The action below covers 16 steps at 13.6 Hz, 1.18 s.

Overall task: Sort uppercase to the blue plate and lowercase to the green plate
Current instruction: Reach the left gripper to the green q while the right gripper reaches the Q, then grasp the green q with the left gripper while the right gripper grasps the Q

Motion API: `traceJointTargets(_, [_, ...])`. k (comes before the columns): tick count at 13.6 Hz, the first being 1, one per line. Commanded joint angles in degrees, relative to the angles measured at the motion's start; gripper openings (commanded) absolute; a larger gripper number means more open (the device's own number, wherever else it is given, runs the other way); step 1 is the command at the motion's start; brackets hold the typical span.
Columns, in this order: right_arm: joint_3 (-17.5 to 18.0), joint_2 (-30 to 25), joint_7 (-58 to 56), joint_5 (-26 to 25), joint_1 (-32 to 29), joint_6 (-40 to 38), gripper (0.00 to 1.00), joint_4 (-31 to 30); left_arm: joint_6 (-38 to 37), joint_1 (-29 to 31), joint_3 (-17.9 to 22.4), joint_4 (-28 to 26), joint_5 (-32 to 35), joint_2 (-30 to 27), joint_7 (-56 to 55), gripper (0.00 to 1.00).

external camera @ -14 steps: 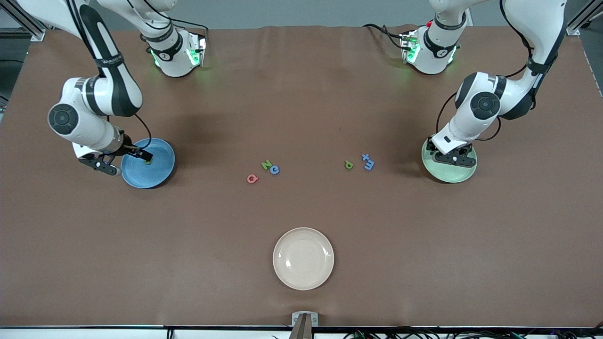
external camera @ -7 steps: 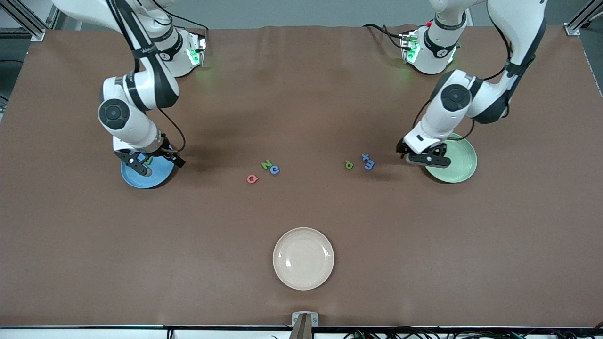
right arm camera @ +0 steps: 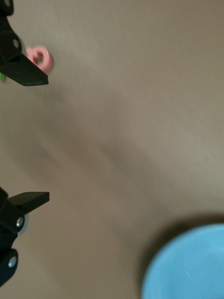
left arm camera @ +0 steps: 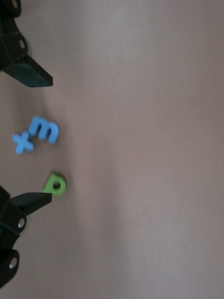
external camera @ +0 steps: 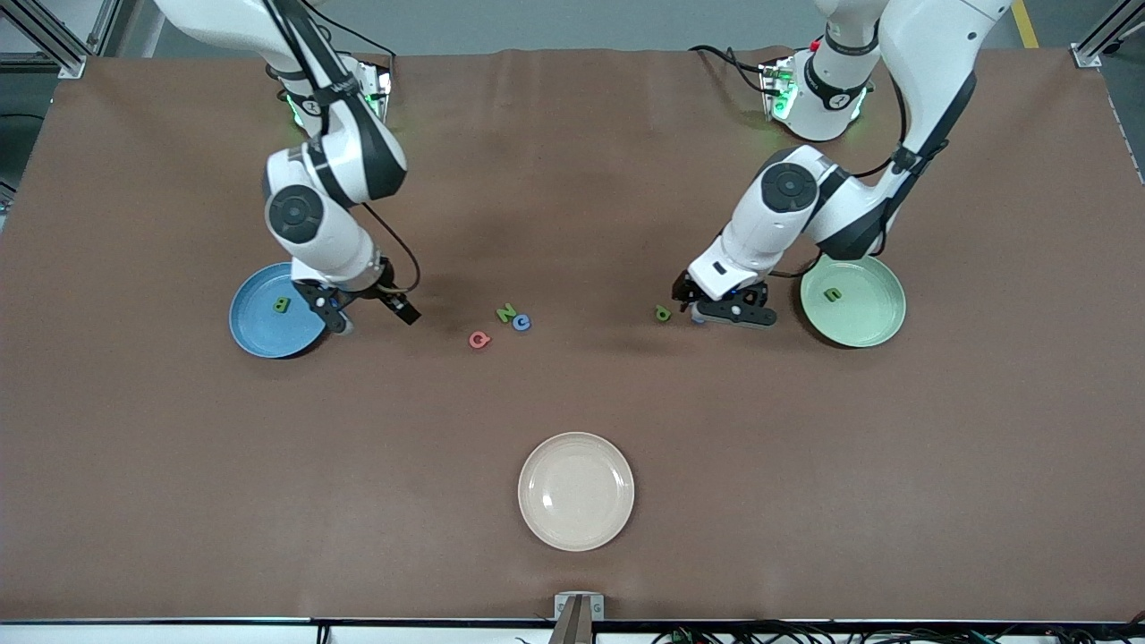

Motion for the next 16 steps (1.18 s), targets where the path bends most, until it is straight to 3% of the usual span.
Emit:
traceJointTargets(1, [-0.6,5.6,7.2,0.5,3.1,3.9,1.0,4.0,-2.7,-2.6,0.3,5.2,0.6,4.7,-3.4,1.0])
traceJointTargets(8, [-0.6,14.1,19.9,0.4,3.7,6.9,0.95,11.9,-7.1,-6.6,1.9,10.1,3.1,11.5,-5.7,0.99])
traceJointTargets(12, [-0.6,17.7,22.0,0.7,4.0,7.1,0.93,15.0,-7.0,-12.9,6.9,10.3,3.1,11.9,-7.8,0.86])
traceJointTargets(16, [-0.6,20.9,29.8,0.6,6.2,7.2,0.92,18.7,-7.0,-14.1,7.9,10.3,4.3,12.7,-8.6,0.74])
